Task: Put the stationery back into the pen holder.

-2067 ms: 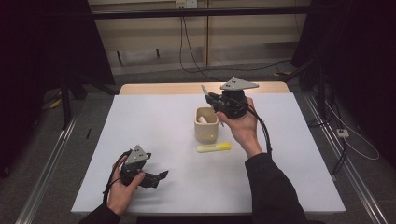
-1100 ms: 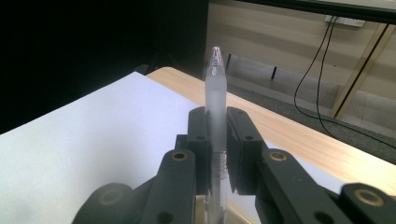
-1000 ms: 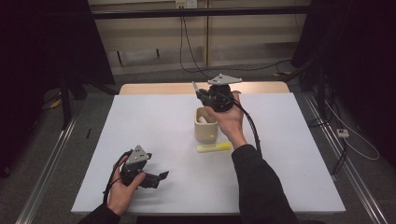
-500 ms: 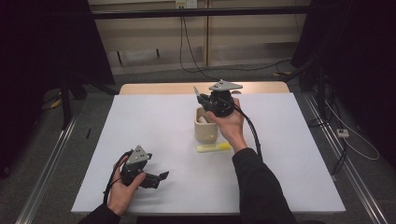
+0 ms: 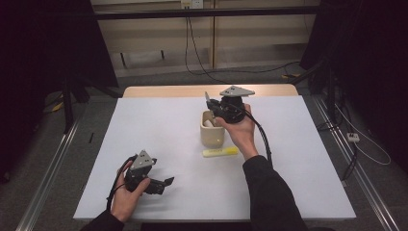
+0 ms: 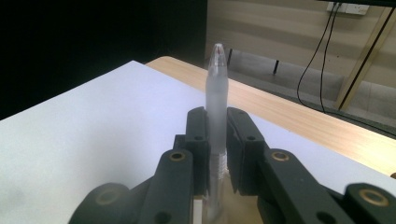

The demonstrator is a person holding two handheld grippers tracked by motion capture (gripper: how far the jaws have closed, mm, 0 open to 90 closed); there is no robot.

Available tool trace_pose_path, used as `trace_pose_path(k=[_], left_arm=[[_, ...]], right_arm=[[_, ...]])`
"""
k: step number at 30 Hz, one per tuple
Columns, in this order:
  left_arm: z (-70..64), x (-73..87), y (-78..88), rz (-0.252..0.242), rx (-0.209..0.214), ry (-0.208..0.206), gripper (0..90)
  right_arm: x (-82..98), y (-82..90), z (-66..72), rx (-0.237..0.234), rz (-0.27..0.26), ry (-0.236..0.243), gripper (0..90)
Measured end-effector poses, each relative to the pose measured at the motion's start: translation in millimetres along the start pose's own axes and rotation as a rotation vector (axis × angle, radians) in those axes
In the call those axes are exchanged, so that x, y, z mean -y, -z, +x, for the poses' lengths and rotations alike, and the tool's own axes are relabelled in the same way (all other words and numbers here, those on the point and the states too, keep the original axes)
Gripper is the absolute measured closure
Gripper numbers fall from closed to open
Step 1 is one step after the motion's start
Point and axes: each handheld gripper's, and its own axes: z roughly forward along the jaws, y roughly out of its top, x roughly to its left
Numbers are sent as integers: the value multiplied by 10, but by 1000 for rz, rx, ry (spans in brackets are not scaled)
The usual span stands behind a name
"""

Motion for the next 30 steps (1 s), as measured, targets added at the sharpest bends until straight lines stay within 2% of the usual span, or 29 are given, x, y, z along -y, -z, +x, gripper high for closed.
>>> trace_pose_path(k=[4, 6, 8, 9, 11, 12, 13, 18, 21, 23, 30], left_arm=[[-2, -1, -4, 0, 1, -1, 57], [-8, 1, -7, 1, 5, 8, 58], [-12, 3, -9, 1, 8, 14, 57], [-12, 3, -9, 2, 8, 13, 57], [-11, 3, -9, 3, 8, 14, 58], [-6, 2, -7, 4, 4, 5, 58], [-7, 2, -8, 4, 5, 7, 58], [-7, 2, -12, 6, 5, 5, 58], [-8, 1, -10, 8, 6, 4, 57], [-7, 3, -14, 7, 6, 4, 58], [-8, 2, -12, 5, 5, 3, 58]], right_arm=[[1, 63, -25, -13, -4, -7, 702], [-5, 91, -38, -18, 0, -20, 585], [-5, 114, -50, -20, 11, -22, 569], [-1, 125, -56, -21, 13, -20, 534], [6, 141, -78, -16, 39, -34, 396], [11, 151, -91, -12, 47, -46, 370], [20, 167, -107, -19, 47, -64, 360], [65, 237, -162, -24, 85, -80, 248], [102, 285, -183, 4, 109, -79, 172], [128, 323, -201, 1, 123, -94, 140], [223, 495, -274, 20, 148, -98, 117]])
